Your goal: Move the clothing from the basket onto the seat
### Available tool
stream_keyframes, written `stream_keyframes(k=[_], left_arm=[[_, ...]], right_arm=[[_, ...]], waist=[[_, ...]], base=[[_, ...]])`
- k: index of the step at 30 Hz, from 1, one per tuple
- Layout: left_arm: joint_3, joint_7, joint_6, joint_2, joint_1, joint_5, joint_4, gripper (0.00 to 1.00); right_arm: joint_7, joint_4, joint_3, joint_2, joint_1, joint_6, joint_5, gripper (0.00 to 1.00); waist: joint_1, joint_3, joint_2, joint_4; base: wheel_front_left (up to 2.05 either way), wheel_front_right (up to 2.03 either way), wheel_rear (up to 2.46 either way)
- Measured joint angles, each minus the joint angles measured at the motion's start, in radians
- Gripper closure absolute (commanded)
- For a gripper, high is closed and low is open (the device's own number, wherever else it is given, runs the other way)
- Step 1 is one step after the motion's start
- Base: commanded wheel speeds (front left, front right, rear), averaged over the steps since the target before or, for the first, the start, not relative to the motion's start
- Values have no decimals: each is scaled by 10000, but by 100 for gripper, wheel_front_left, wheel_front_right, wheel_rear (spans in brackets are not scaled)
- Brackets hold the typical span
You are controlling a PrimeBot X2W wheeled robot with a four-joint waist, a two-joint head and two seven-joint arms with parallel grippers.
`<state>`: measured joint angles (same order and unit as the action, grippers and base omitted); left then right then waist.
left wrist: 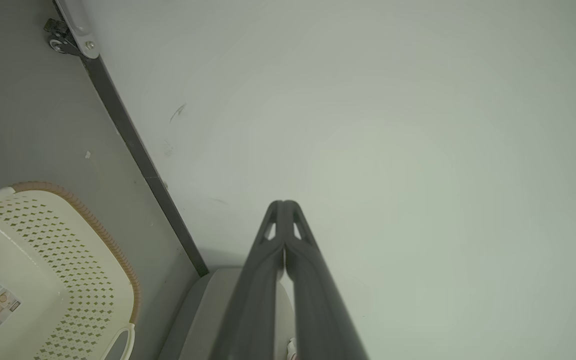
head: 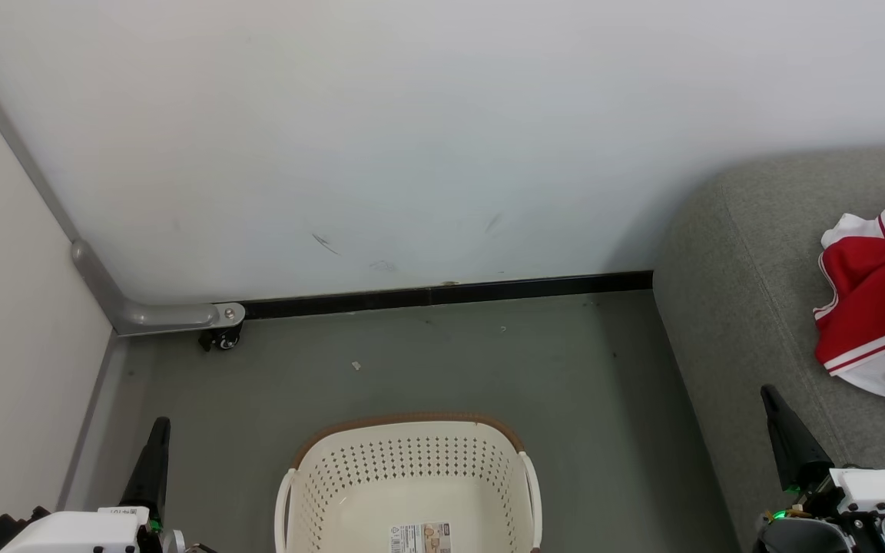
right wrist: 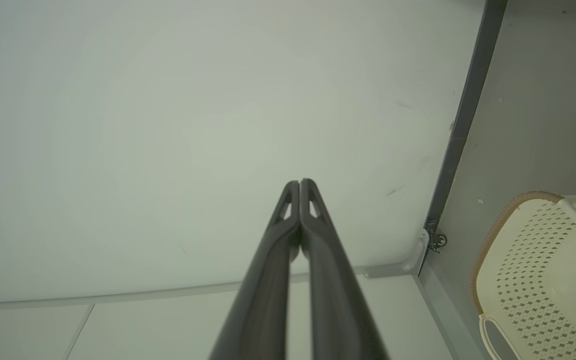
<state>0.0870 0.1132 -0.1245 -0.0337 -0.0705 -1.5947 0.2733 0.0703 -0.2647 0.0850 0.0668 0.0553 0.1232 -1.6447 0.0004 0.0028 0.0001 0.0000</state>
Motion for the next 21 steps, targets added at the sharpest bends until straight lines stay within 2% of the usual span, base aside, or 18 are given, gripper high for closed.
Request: stream_keyframes(k=[21], left_arm=[[-2, 0, 0, 0, 0, 0, 0, 100]], right_arm=[[2, -12, 10, -2, 1, 0, 2, 100]], waist=[[-1, 1, 0, 0]], base=[[0, 0, 0]])
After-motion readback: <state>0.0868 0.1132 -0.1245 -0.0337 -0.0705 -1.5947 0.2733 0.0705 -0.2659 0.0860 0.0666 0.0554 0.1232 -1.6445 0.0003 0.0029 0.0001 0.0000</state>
